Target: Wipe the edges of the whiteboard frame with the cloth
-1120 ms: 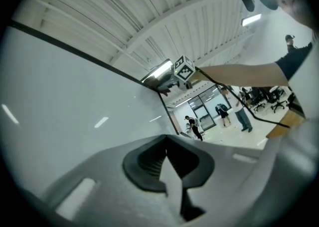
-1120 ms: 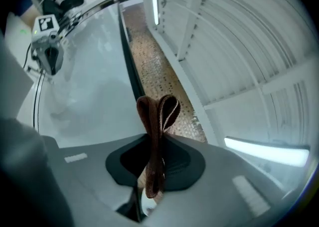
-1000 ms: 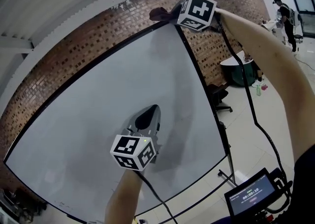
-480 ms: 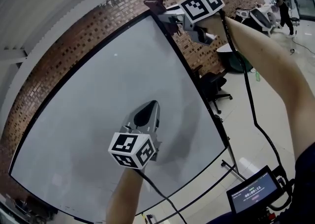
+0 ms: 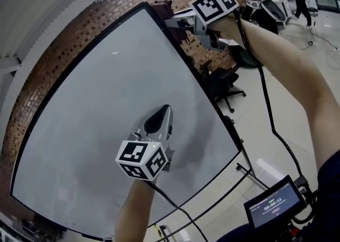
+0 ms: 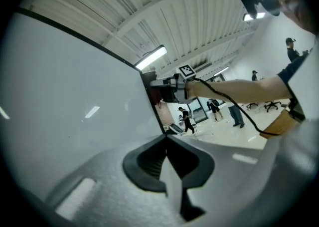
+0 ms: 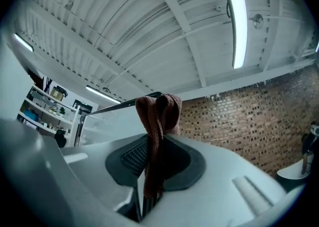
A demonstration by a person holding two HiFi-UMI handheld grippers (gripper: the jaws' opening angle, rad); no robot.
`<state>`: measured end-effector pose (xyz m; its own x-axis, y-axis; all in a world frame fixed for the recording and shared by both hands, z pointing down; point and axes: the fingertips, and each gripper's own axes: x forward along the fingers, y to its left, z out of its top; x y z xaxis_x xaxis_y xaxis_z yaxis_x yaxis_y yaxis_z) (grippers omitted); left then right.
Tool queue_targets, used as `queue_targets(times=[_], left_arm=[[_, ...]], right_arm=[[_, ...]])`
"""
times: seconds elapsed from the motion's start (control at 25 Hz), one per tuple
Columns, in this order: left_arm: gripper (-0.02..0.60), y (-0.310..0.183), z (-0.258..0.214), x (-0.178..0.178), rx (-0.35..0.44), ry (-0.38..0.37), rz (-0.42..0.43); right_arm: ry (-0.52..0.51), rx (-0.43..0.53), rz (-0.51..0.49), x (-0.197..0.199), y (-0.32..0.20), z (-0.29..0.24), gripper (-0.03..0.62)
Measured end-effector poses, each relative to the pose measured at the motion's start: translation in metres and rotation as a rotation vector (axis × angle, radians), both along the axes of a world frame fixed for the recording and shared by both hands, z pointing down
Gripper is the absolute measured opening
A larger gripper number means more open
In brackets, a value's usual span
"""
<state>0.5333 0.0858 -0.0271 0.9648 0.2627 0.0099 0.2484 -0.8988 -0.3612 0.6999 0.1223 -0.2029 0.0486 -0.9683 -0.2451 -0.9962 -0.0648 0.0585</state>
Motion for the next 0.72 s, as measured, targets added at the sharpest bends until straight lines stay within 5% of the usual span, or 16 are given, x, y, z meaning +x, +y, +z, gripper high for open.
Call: queue_targets(times=[0.72], left_arm=[[0.005, -0.006, 0.017, -0.001, 0.002, -0.085, -0.019]], right_arm=[[-0.069, -0.047, -0.128, -0.013, -0.014, 0.06, 0.058]])
